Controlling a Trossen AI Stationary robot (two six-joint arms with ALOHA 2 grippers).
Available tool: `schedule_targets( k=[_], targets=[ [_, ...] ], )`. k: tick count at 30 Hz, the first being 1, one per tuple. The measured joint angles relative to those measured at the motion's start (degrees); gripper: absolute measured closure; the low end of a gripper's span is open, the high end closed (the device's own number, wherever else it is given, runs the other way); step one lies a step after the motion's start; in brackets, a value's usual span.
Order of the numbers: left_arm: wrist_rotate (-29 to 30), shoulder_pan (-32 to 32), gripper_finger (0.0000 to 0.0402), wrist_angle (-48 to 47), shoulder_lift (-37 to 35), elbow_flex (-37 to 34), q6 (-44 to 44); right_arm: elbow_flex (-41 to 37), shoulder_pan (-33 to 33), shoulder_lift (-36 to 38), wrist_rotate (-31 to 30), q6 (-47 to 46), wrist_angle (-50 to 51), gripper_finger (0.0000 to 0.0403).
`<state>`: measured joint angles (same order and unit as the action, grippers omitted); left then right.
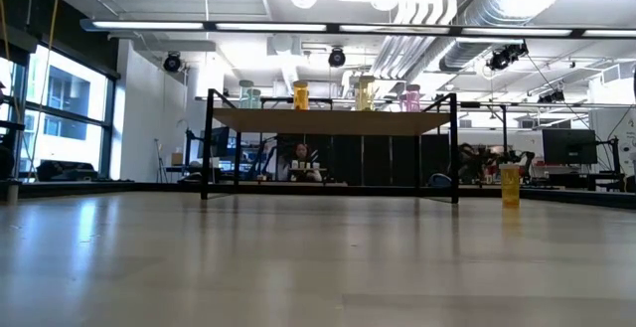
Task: Pick and place medicine bottles onto shelf by color
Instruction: Put the violet pill bottle on the shelf aligned with the other violet pill bottles
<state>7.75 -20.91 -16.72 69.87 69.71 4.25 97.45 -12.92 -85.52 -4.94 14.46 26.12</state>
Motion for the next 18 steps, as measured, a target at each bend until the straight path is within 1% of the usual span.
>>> schedule_targets(
  k=[3,5,8,14,18],
  targets=[
    [-0.2,0.0,0.03,0.3,1.7,0.0,0.0,0.0,-1.1,0.0,10.7,2.3,-1.5,0.0197],
    [-0.3,0.0,0.03,0.2,3.1,0.0,0.0,0.0,-1.7,-0.2,14.6,2.2,-1.2,0.0197],
    [-0.3,0.3,0.03,1.6,4.8,0.0,-0.3,0.0,-2.1,-0.2,15.7,2.1,-0.9,0.0197],
    [-1.5,2.1,0.03,10.1,9.1,0.0,-0.1,0.0,-2.2,-0.2,15.8,2.2,1.5,0.0197],
    [-2.8,3.0,0.03,13.9,10.7,0.0,0.0,0.0,-2.2,-0.2,16.2,2.4,3.9,0.0197]
  ],
)
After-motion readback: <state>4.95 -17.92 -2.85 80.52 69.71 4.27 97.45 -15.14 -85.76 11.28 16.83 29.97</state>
